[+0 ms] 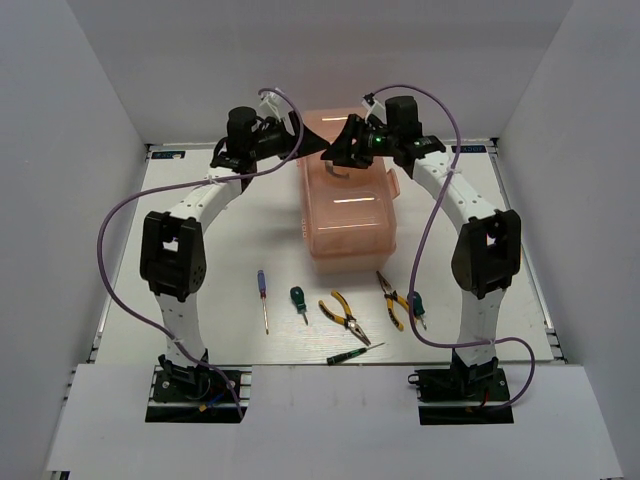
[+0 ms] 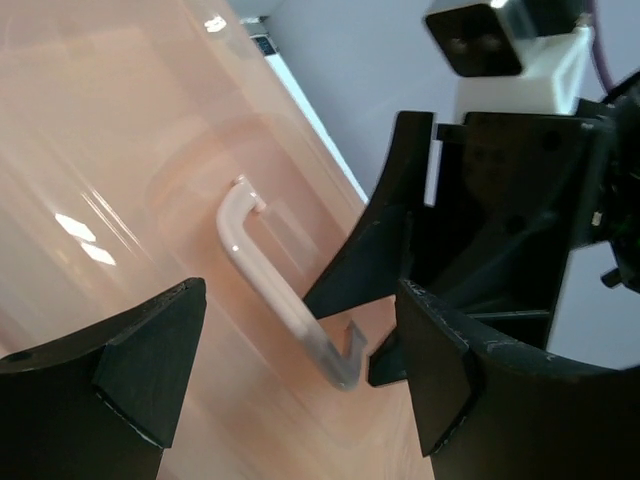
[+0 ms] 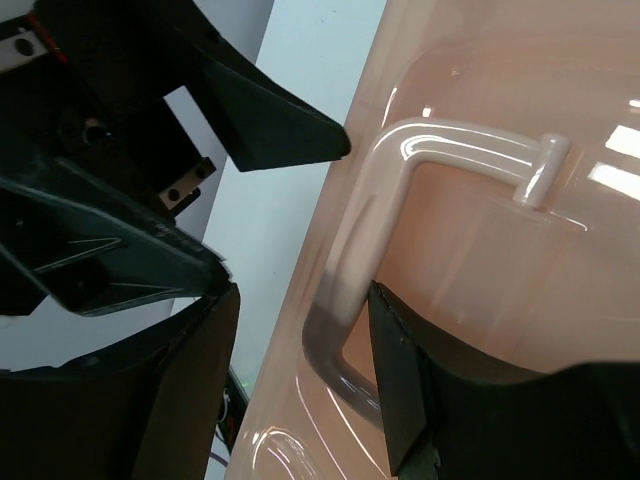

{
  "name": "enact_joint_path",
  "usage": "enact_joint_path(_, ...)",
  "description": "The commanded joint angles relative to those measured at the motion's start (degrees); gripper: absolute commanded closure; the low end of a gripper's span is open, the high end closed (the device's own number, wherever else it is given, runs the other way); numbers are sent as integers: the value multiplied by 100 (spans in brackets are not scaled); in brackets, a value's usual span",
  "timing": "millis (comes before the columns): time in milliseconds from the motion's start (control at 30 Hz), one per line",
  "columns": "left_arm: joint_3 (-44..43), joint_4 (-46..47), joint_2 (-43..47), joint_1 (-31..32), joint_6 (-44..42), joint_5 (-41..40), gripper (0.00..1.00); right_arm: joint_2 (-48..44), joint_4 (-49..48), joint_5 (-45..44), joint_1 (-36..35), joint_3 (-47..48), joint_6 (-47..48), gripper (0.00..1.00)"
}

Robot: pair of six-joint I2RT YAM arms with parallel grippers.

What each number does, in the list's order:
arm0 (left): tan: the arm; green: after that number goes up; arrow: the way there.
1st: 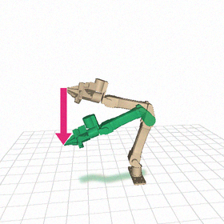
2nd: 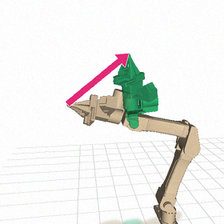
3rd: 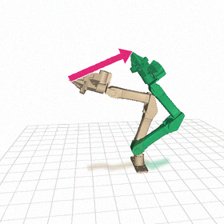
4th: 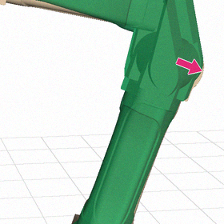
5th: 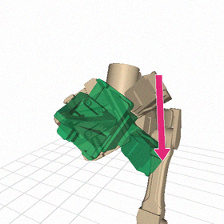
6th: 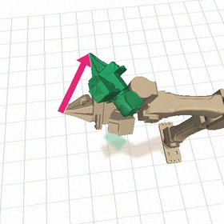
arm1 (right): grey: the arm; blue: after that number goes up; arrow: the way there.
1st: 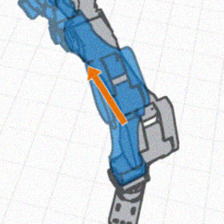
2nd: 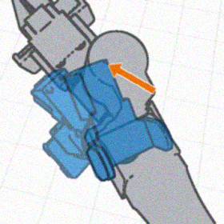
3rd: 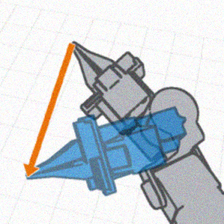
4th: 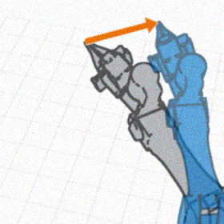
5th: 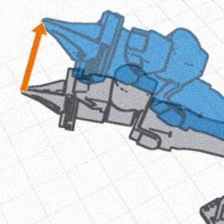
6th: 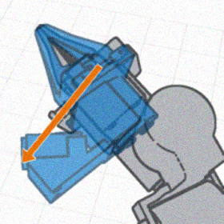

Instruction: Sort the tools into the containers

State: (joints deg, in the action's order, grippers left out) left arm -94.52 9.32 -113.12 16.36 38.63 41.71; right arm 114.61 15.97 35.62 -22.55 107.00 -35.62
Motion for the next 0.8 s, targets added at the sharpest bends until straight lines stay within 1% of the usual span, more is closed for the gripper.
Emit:
enact_joint_path(0,-234,-562,27,69,-48,153,14,-228,-515,499,-13,-4,-226,40)
enact_joint_path(200,-339,-1002,-87,183,-101,47,14,-246,-726,657,66,-83,-385,40)
enact_joint_path(233,-435,-1055,-148,183,-101,47,14,-237,-735,683,75,-100,-420,42)
enact_joint_path(467,-1208,-1591,-553,350,-101,47,14,-281,-1113,868,93,-302,-631,42)
enact_joint_path(567,-1410,-1819,-728,412,-49,47,14,-307,-1175,921,110,-355,-640,42)
enact_joint_path(600,-1411,-1872,-781,464,3,47,14,-307,-1175,930,119,-364,-640,44)
enact_joint_path(700,-1534,-2030,-834,465,4,-22,15,-325,-1201,956,128,-417,-587,44)
enact_joint_path(733,-1534,-2031,-834,465,4,-23,17,-334,-1201,973,154,-434,-578,44)
enact_joint_path(767,-1534,-2083,-834,465,4,-23,19,-351,-1201,991,171,-443,-543,41)
